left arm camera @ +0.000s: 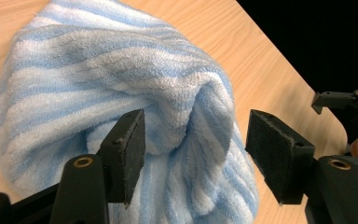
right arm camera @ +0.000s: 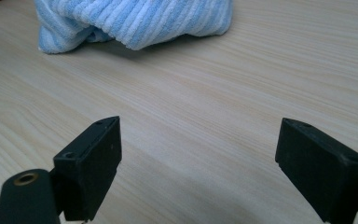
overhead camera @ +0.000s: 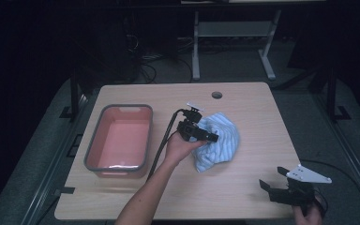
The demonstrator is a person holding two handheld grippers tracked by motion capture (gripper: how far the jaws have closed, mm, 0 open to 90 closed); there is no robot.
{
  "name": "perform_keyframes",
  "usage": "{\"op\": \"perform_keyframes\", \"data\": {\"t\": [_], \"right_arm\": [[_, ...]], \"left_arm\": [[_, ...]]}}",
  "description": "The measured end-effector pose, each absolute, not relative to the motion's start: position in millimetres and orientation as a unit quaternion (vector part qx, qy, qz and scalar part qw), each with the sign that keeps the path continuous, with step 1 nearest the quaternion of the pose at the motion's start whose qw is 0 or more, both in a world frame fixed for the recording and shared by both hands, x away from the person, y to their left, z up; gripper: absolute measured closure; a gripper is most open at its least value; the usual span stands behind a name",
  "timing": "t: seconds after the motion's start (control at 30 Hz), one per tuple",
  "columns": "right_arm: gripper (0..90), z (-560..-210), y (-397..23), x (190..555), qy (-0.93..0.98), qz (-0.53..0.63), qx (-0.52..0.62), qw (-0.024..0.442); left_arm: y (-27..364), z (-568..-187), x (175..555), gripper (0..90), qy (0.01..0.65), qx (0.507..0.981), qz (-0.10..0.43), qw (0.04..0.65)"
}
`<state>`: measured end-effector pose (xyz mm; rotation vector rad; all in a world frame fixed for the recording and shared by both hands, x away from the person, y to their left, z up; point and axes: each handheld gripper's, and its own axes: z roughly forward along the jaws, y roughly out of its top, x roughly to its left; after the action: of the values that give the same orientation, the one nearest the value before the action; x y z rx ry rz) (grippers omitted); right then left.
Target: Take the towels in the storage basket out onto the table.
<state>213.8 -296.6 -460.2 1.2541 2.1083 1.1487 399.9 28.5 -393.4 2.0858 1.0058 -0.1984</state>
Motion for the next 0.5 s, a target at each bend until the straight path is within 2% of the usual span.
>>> {"op": "perform_keyframes", "data": {"t": [0.5], "right_arm": [[13.7,-461,-296,216,0.760,0.411,0.455,0.216]], "left_arm": [[48,-387,387,28.2,0.395,0.817,-0.072,0.414]]}}
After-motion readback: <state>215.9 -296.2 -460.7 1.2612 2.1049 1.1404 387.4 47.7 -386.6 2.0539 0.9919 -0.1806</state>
